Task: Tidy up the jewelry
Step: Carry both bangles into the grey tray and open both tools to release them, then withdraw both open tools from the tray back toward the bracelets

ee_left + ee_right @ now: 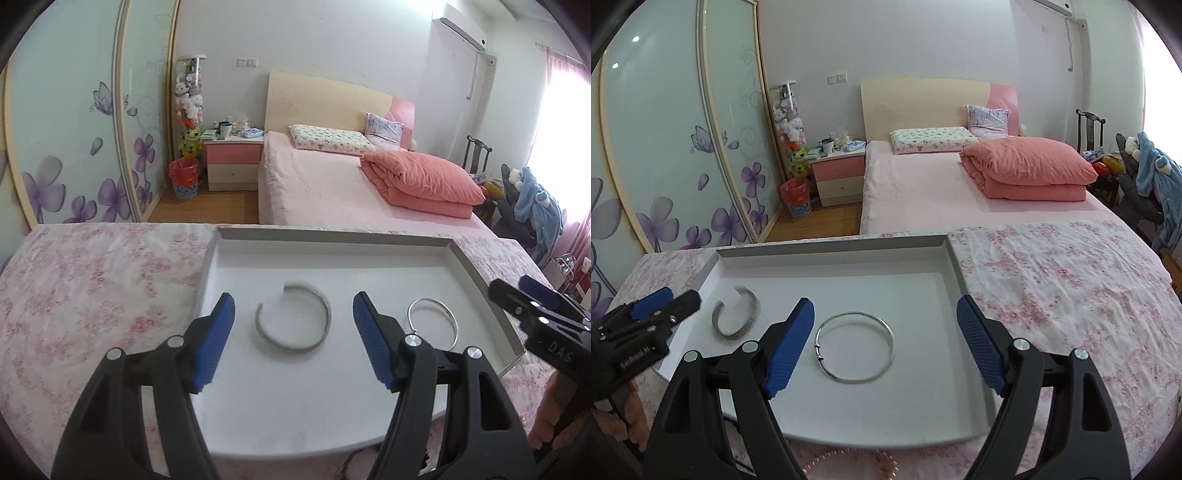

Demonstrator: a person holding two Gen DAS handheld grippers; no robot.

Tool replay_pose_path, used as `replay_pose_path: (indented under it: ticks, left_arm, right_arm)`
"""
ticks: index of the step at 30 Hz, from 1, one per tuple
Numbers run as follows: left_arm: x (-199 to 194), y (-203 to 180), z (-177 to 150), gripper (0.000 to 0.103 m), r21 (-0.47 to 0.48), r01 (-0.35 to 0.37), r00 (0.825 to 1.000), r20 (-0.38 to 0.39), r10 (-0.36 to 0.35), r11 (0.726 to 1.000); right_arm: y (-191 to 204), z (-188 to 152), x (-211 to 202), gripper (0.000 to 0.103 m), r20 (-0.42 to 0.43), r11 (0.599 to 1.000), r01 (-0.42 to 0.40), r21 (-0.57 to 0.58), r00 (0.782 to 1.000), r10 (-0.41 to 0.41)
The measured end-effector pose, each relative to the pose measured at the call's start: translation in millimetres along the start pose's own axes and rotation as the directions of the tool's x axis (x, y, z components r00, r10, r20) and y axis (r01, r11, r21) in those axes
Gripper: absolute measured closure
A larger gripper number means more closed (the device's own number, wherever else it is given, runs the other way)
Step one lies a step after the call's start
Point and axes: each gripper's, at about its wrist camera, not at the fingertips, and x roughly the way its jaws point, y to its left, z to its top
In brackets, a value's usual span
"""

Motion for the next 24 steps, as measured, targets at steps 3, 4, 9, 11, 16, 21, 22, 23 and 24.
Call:
replay_pose_path:
  ticks: [3,4,9,11,16,21,22,23,24]
  left_arm:
    - [-11.9,5.6,-3.3,0.038,-0.006,-0.018,1.000,0.010,0.018,1.000]
    - [-16.4,7.6,-4.7,0.038,-0.010,-0.024,1.000,0.013,0.024,1.000]
    - [-39.3,17.0,-14.6,0.038,-0.018,-0.040,0.999,0.021,0.041,0.999]
    - [-50.7,17.9,-20.7,0.038,-0.011,-0.044,0.999,0.027,0.044,0.999]
    - [-77.9,17.3,-44.5,0.038,-0.001,-0.034,0.999,0.021,0.034,0.999]
    - [-96.7,13.1,-66.3,0.037,0.020,-0.022,1.000,0.003,0.022,1.000]
    - [-98.8,11.9,-69.8,0.037,0.026,-0.021,1.000,-0.003,0.021,0.999]
    - [-101.8,10.4,-74.5,0.037,0.036,-0.018,1.000,-0.008,0.018,0.999]
    - [-103.1,9.9,-77.4,0.035,0.043,-0.016,1.000,-0.008,0.017,0.999]
  right_arm:
    - [-5.3,-1.9,-9.6,0.024,0.006,1.000,0.002,0.004,1.000,-0.002]
    - [-6.1,-2.7,-13.0,0.024,0.009,1.000,0.002,0.004,1.000,-0.002]
    - [-12.6,-11.2,-36.2,0.023,0.031,1.000,0.008,-0.009,0.999,-0.008]
    - [-15.3,-16.9,-45.3,0.024,0.032,1.000,0.011,-0.011,0.999,-0.011]
    - [-24.6,-38.4,-64.1,0.023,0.011,1.000,0.022,-0.015,1.000,-0.021]
    - [-33.7,-64.1,-65.7,0.026,-0.055,0.998,0.045,-0.042,0.997,-0.047]
    - [-37.3,-69.1,-65.2,0.028,-0.069,0.997,0.054,-0.045,0.996,-0.057]
    - [-40.2,-72.3,-64.3,0.032,-0.082,0.997,0.060,-0.045,0.995,-0.063]
    - [-44.3,-77.7,-64.0,0.034,-0.097,0.997,0.063,-0.041,0.993,-0.067]
